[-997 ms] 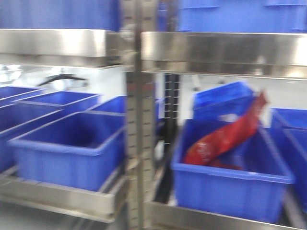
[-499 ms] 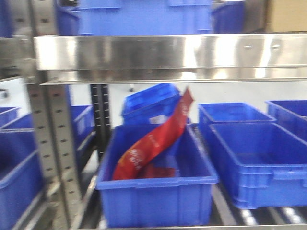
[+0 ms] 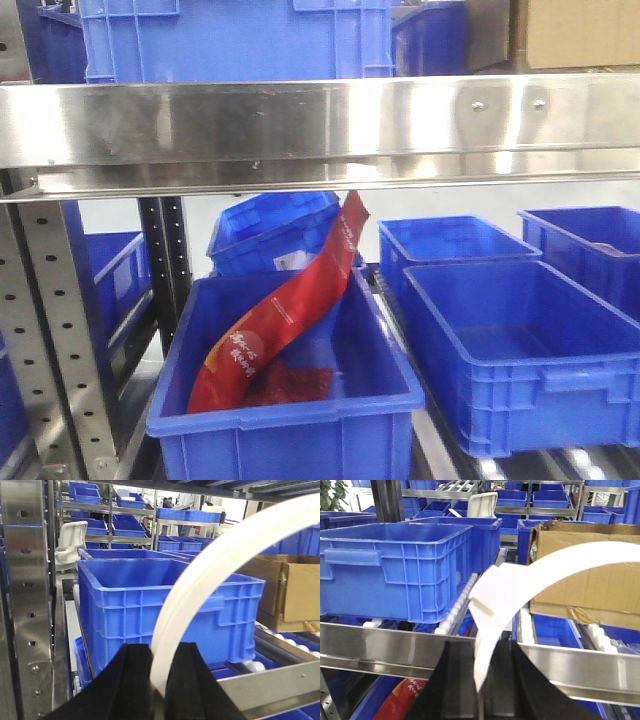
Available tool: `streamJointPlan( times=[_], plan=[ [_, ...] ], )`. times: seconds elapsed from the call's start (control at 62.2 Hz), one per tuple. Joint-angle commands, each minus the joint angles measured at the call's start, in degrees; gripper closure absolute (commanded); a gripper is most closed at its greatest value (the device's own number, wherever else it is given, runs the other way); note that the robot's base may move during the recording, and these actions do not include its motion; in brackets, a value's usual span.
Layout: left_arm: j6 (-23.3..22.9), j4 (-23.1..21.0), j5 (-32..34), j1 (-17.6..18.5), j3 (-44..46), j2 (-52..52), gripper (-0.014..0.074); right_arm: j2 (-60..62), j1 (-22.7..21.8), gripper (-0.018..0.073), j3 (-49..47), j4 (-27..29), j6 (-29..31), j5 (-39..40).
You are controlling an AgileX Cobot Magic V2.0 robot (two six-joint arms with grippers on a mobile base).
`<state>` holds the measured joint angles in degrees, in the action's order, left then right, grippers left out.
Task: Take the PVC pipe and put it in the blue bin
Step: 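Drive up to the steel shelf of blue bins holding the pipe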
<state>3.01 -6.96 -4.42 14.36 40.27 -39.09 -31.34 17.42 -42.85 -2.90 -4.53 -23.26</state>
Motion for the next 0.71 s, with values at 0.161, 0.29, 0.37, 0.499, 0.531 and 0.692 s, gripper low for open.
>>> streamJointPlan(
  times=[0.161,0.29,0.37,0.499,0.531,0.692],
  plan=[
    [-0.1,-0.4,1.2,0.3,0.1,0.2,0.0707,0.1,-0.2,0.0721,0.0,-0.2,0.1,1.5],
    [-0.1,-0.4,1.2,0.3,0.1,0.2,0.0707,0.1,-0.2,0.0721,0.0,-0.2,0.1,1.5],
    [-0.1,-0.4,1.2,0.3,0.1,0.2,0.0707,0.1,-0.2,0.0721,0.0,-0.2,0.1,1.5],
    [-0.1,-0.4,1.2,0.3,0.1,0.2,0.0707,0.1,-0.2,0.0721,0.0,-0.2,0.1,1.5],
    [-0.1,-0.4,1.2,0.3,0.1,0.2,0.0707,0.1,-0.2,0.0721,0.0,-0.2,0.1,1.5],
    [-0.1,-0.4,1.2,0.3,0.1,0.2,0.0707,0.1,-0.2,0.0721,0.0,-0.2,0.1,1.5]
  ],
)
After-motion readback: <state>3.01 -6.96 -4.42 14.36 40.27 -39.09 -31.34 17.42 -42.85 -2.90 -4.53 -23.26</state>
